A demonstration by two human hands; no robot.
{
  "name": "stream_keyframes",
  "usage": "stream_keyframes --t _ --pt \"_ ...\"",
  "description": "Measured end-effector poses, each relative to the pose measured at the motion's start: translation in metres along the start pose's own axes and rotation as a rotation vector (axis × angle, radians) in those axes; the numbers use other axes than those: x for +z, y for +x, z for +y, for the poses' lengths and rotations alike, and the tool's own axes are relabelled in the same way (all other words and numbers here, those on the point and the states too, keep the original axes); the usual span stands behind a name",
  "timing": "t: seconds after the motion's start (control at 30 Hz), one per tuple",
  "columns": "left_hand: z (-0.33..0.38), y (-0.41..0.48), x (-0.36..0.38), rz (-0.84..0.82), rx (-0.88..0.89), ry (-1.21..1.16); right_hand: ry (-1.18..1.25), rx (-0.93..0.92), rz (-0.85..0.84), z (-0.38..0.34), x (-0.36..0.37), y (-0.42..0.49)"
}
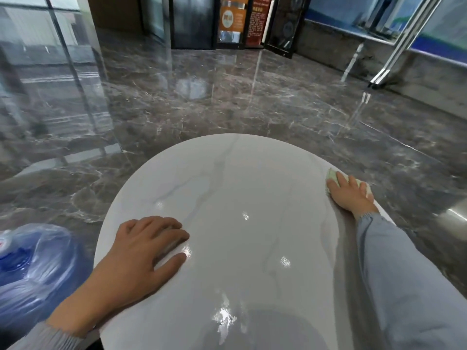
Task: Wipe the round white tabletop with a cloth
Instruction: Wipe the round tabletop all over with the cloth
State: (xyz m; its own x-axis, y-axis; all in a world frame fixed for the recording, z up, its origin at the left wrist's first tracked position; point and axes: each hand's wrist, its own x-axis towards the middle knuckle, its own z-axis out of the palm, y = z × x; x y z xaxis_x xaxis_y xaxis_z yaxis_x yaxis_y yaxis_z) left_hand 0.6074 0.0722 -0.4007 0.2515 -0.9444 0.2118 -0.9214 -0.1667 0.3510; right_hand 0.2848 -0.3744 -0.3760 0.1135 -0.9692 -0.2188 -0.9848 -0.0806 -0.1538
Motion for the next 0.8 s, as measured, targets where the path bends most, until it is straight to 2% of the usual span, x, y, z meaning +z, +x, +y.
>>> stream_keyframes --t 0.1,0.2,0.27,0.4,0.47,0.53,0.67,0.8 --pt "0.001 -0.001 0.006 0.035 0.013 0.019 0.022 0.012 -0.022 -0.023 0.000 0.008" --pt "0.000 -0.002 0.009 0.052 0.030 0.035 0.030 -0.106 -0.030 -0.088 0.009 0.009" --pt "0.000 -0.002 0.012 0.072 0.041 0.037 0.024 -0.247 -0.048 -0.156 0.022 -0.002" --pt "-0.002 -0.002 0.013 0.077 0.027 0.046 -0.079 -0.661 -0.145 -0.311 0.063 -0.063" --pt "-0.002 -0.001 0.012 0.061 0.021 0.055 -0.124 -0.855 -0.180 -0.361 0.084 -0.102" --pt "-0.002 -0.001 0.011 0.045 0.025 0.074 -0.140 -0.967 -0.202 -0.383 0.096 -0.127" --pt "-0.002 -0.001 0.009 0.043 0.021 0.070 -0.094 -0.965 -0.162 -0.374 0.087 -0.116" --pt "0.000 -0.002 0.006 0.047 0.019 0.038 -0.049 -0.721 -0.088 -0.328 0.061 -0.057"
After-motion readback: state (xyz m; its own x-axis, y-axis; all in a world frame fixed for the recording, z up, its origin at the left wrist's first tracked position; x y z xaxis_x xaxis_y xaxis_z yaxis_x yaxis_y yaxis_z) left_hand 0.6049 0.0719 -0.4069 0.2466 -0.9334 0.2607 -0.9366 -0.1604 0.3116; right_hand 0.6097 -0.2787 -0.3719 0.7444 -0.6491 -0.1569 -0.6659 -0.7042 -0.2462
